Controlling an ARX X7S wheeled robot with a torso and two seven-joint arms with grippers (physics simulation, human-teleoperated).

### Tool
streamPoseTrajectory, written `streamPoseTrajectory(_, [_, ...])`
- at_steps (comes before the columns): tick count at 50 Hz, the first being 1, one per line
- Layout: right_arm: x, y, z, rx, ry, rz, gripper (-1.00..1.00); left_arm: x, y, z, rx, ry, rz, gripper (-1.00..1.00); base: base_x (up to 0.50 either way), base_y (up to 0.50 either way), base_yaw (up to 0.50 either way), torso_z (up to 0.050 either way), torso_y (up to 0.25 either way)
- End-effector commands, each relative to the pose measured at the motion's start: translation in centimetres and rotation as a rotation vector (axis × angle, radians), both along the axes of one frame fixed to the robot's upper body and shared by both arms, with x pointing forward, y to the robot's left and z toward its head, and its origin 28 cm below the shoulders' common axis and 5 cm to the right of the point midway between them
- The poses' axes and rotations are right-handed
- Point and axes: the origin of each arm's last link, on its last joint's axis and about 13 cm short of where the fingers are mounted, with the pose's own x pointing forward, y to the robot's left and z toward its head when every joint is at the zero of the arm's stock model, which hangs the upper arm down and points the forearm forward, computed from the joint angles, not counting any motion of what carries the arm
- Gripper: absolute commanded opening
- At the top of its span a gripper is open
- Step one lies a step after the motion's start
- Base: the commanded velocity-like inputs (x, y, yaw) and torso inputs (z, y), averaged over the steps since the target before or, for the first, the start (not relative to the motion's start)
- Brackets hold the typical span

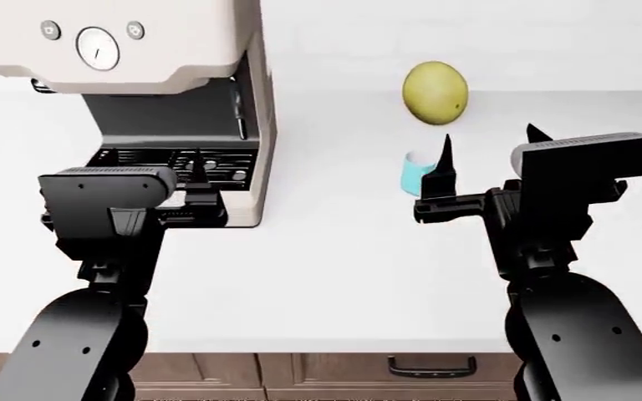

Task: A wet mug is on the counter and needs to be dried. Pick it up and place it upside down in the open cabinet.

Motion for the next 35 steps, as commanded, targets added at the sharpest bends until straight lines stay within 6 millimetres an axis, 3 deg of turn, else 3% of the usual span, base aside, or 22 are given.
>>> streamPoseTrajectory(1, [0.0, 0.1, 0.1, -0.003, -0.004, 0.002, 1.00, -0.7, -0.1, -0.5, -0.021, 0.015, -0.011, 1.00, 0.00, 0.00, 0.00, 0.000, 0.000])
streamPoseTrajectory(11, [0.0, 0.1, 0.0, -0.003, 0.000, 0.000, 1.00, -0.1, 0.3, -2.3, -0.035, 0.091, 0.021, 1.00, 0.21, 0.00, 0.00, 0.000, 0.000])
streamPoseTrajectory(28, [-0.1, 0.2, 0.1, -0.005, -0.003, -0.001, 1.00, -0.1, 0.4, -2.0, -0.020, 0.083, 0.023, 1.00, 0.32, 0.00, 0.00, 0.000, 0.001])
streamPoseTrajectory(35, [-0.1, 0.2, 0.1, -0.005, -0.004, -0.001, 1.00, -0.2, 0.4, -1.8, -0.018, 0.071, 0.022, 1.00, 0.03, 0.00, 0.00, 0.000, 0.000])
